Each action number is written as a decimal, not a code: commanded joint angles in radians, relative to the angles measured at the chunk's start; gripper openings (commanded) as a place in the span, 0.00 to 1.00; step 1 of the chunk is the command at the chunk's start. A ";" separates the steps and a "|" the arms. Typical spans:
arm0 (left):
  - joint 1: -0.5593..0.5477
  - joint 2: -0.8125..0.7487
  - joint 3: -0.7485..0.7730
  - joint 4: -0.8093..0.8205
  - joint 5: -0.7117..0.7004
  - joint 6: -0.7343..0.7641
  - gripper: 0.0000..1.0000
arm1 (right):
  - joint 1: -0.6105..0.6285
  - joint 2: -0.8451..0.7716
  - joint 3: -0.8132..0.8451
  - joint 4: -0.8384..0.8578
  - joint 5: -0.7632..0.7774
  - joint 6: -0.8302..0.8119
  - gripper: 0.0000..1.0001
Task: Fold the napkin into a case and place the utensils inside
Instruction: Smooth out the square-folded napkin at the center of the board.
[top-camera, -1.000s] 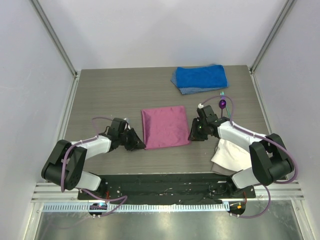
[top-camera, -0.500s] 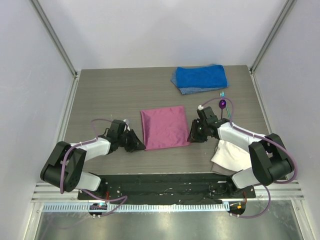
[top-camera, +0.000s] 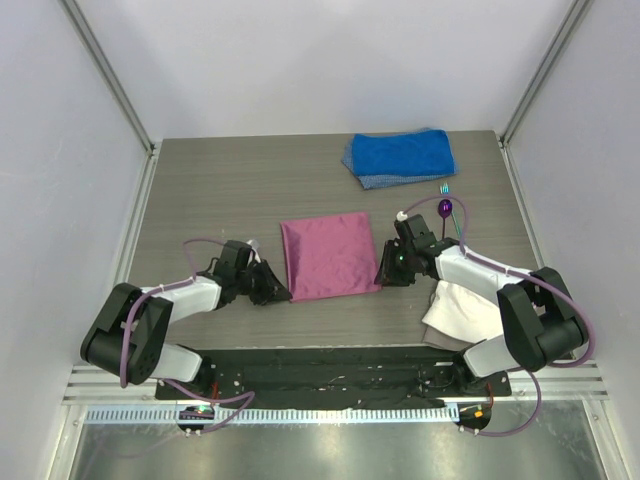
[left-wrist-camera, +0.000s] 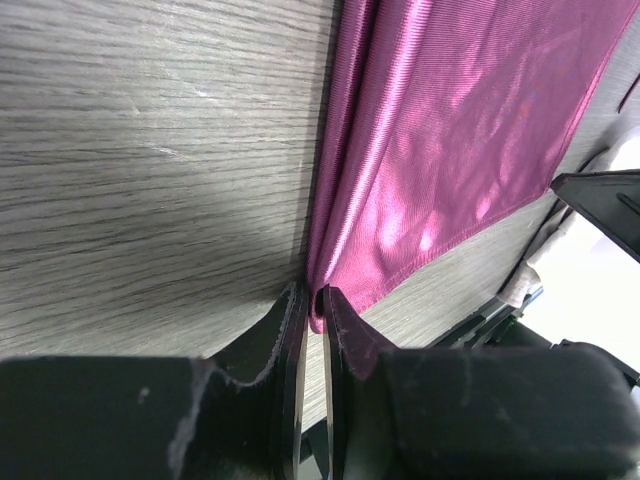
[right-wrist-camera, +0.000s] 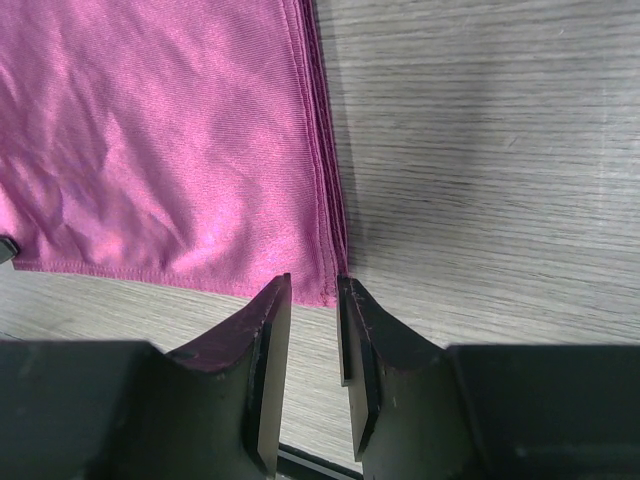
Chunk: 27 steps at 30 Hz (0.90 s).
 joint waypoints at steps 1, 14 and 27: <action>-0.007 -0.002 -0.028 -0.046 -0.025 0.011 0.16 | -0.004 -0.040 0.001 0.001 0.028 -0.003 0.34; -0.009 -0.005 -0.033 -0.046 -0.024 0.008 0.15 | -0.004 -0.048 -0.023 0.006 0.028 0.000 0.33; -0.009 -0.011 -0.040 -0.045 -0.022 0.006 0.14 | -0.004 -0.065 -0.028 0.023 0.011 0.007 0.21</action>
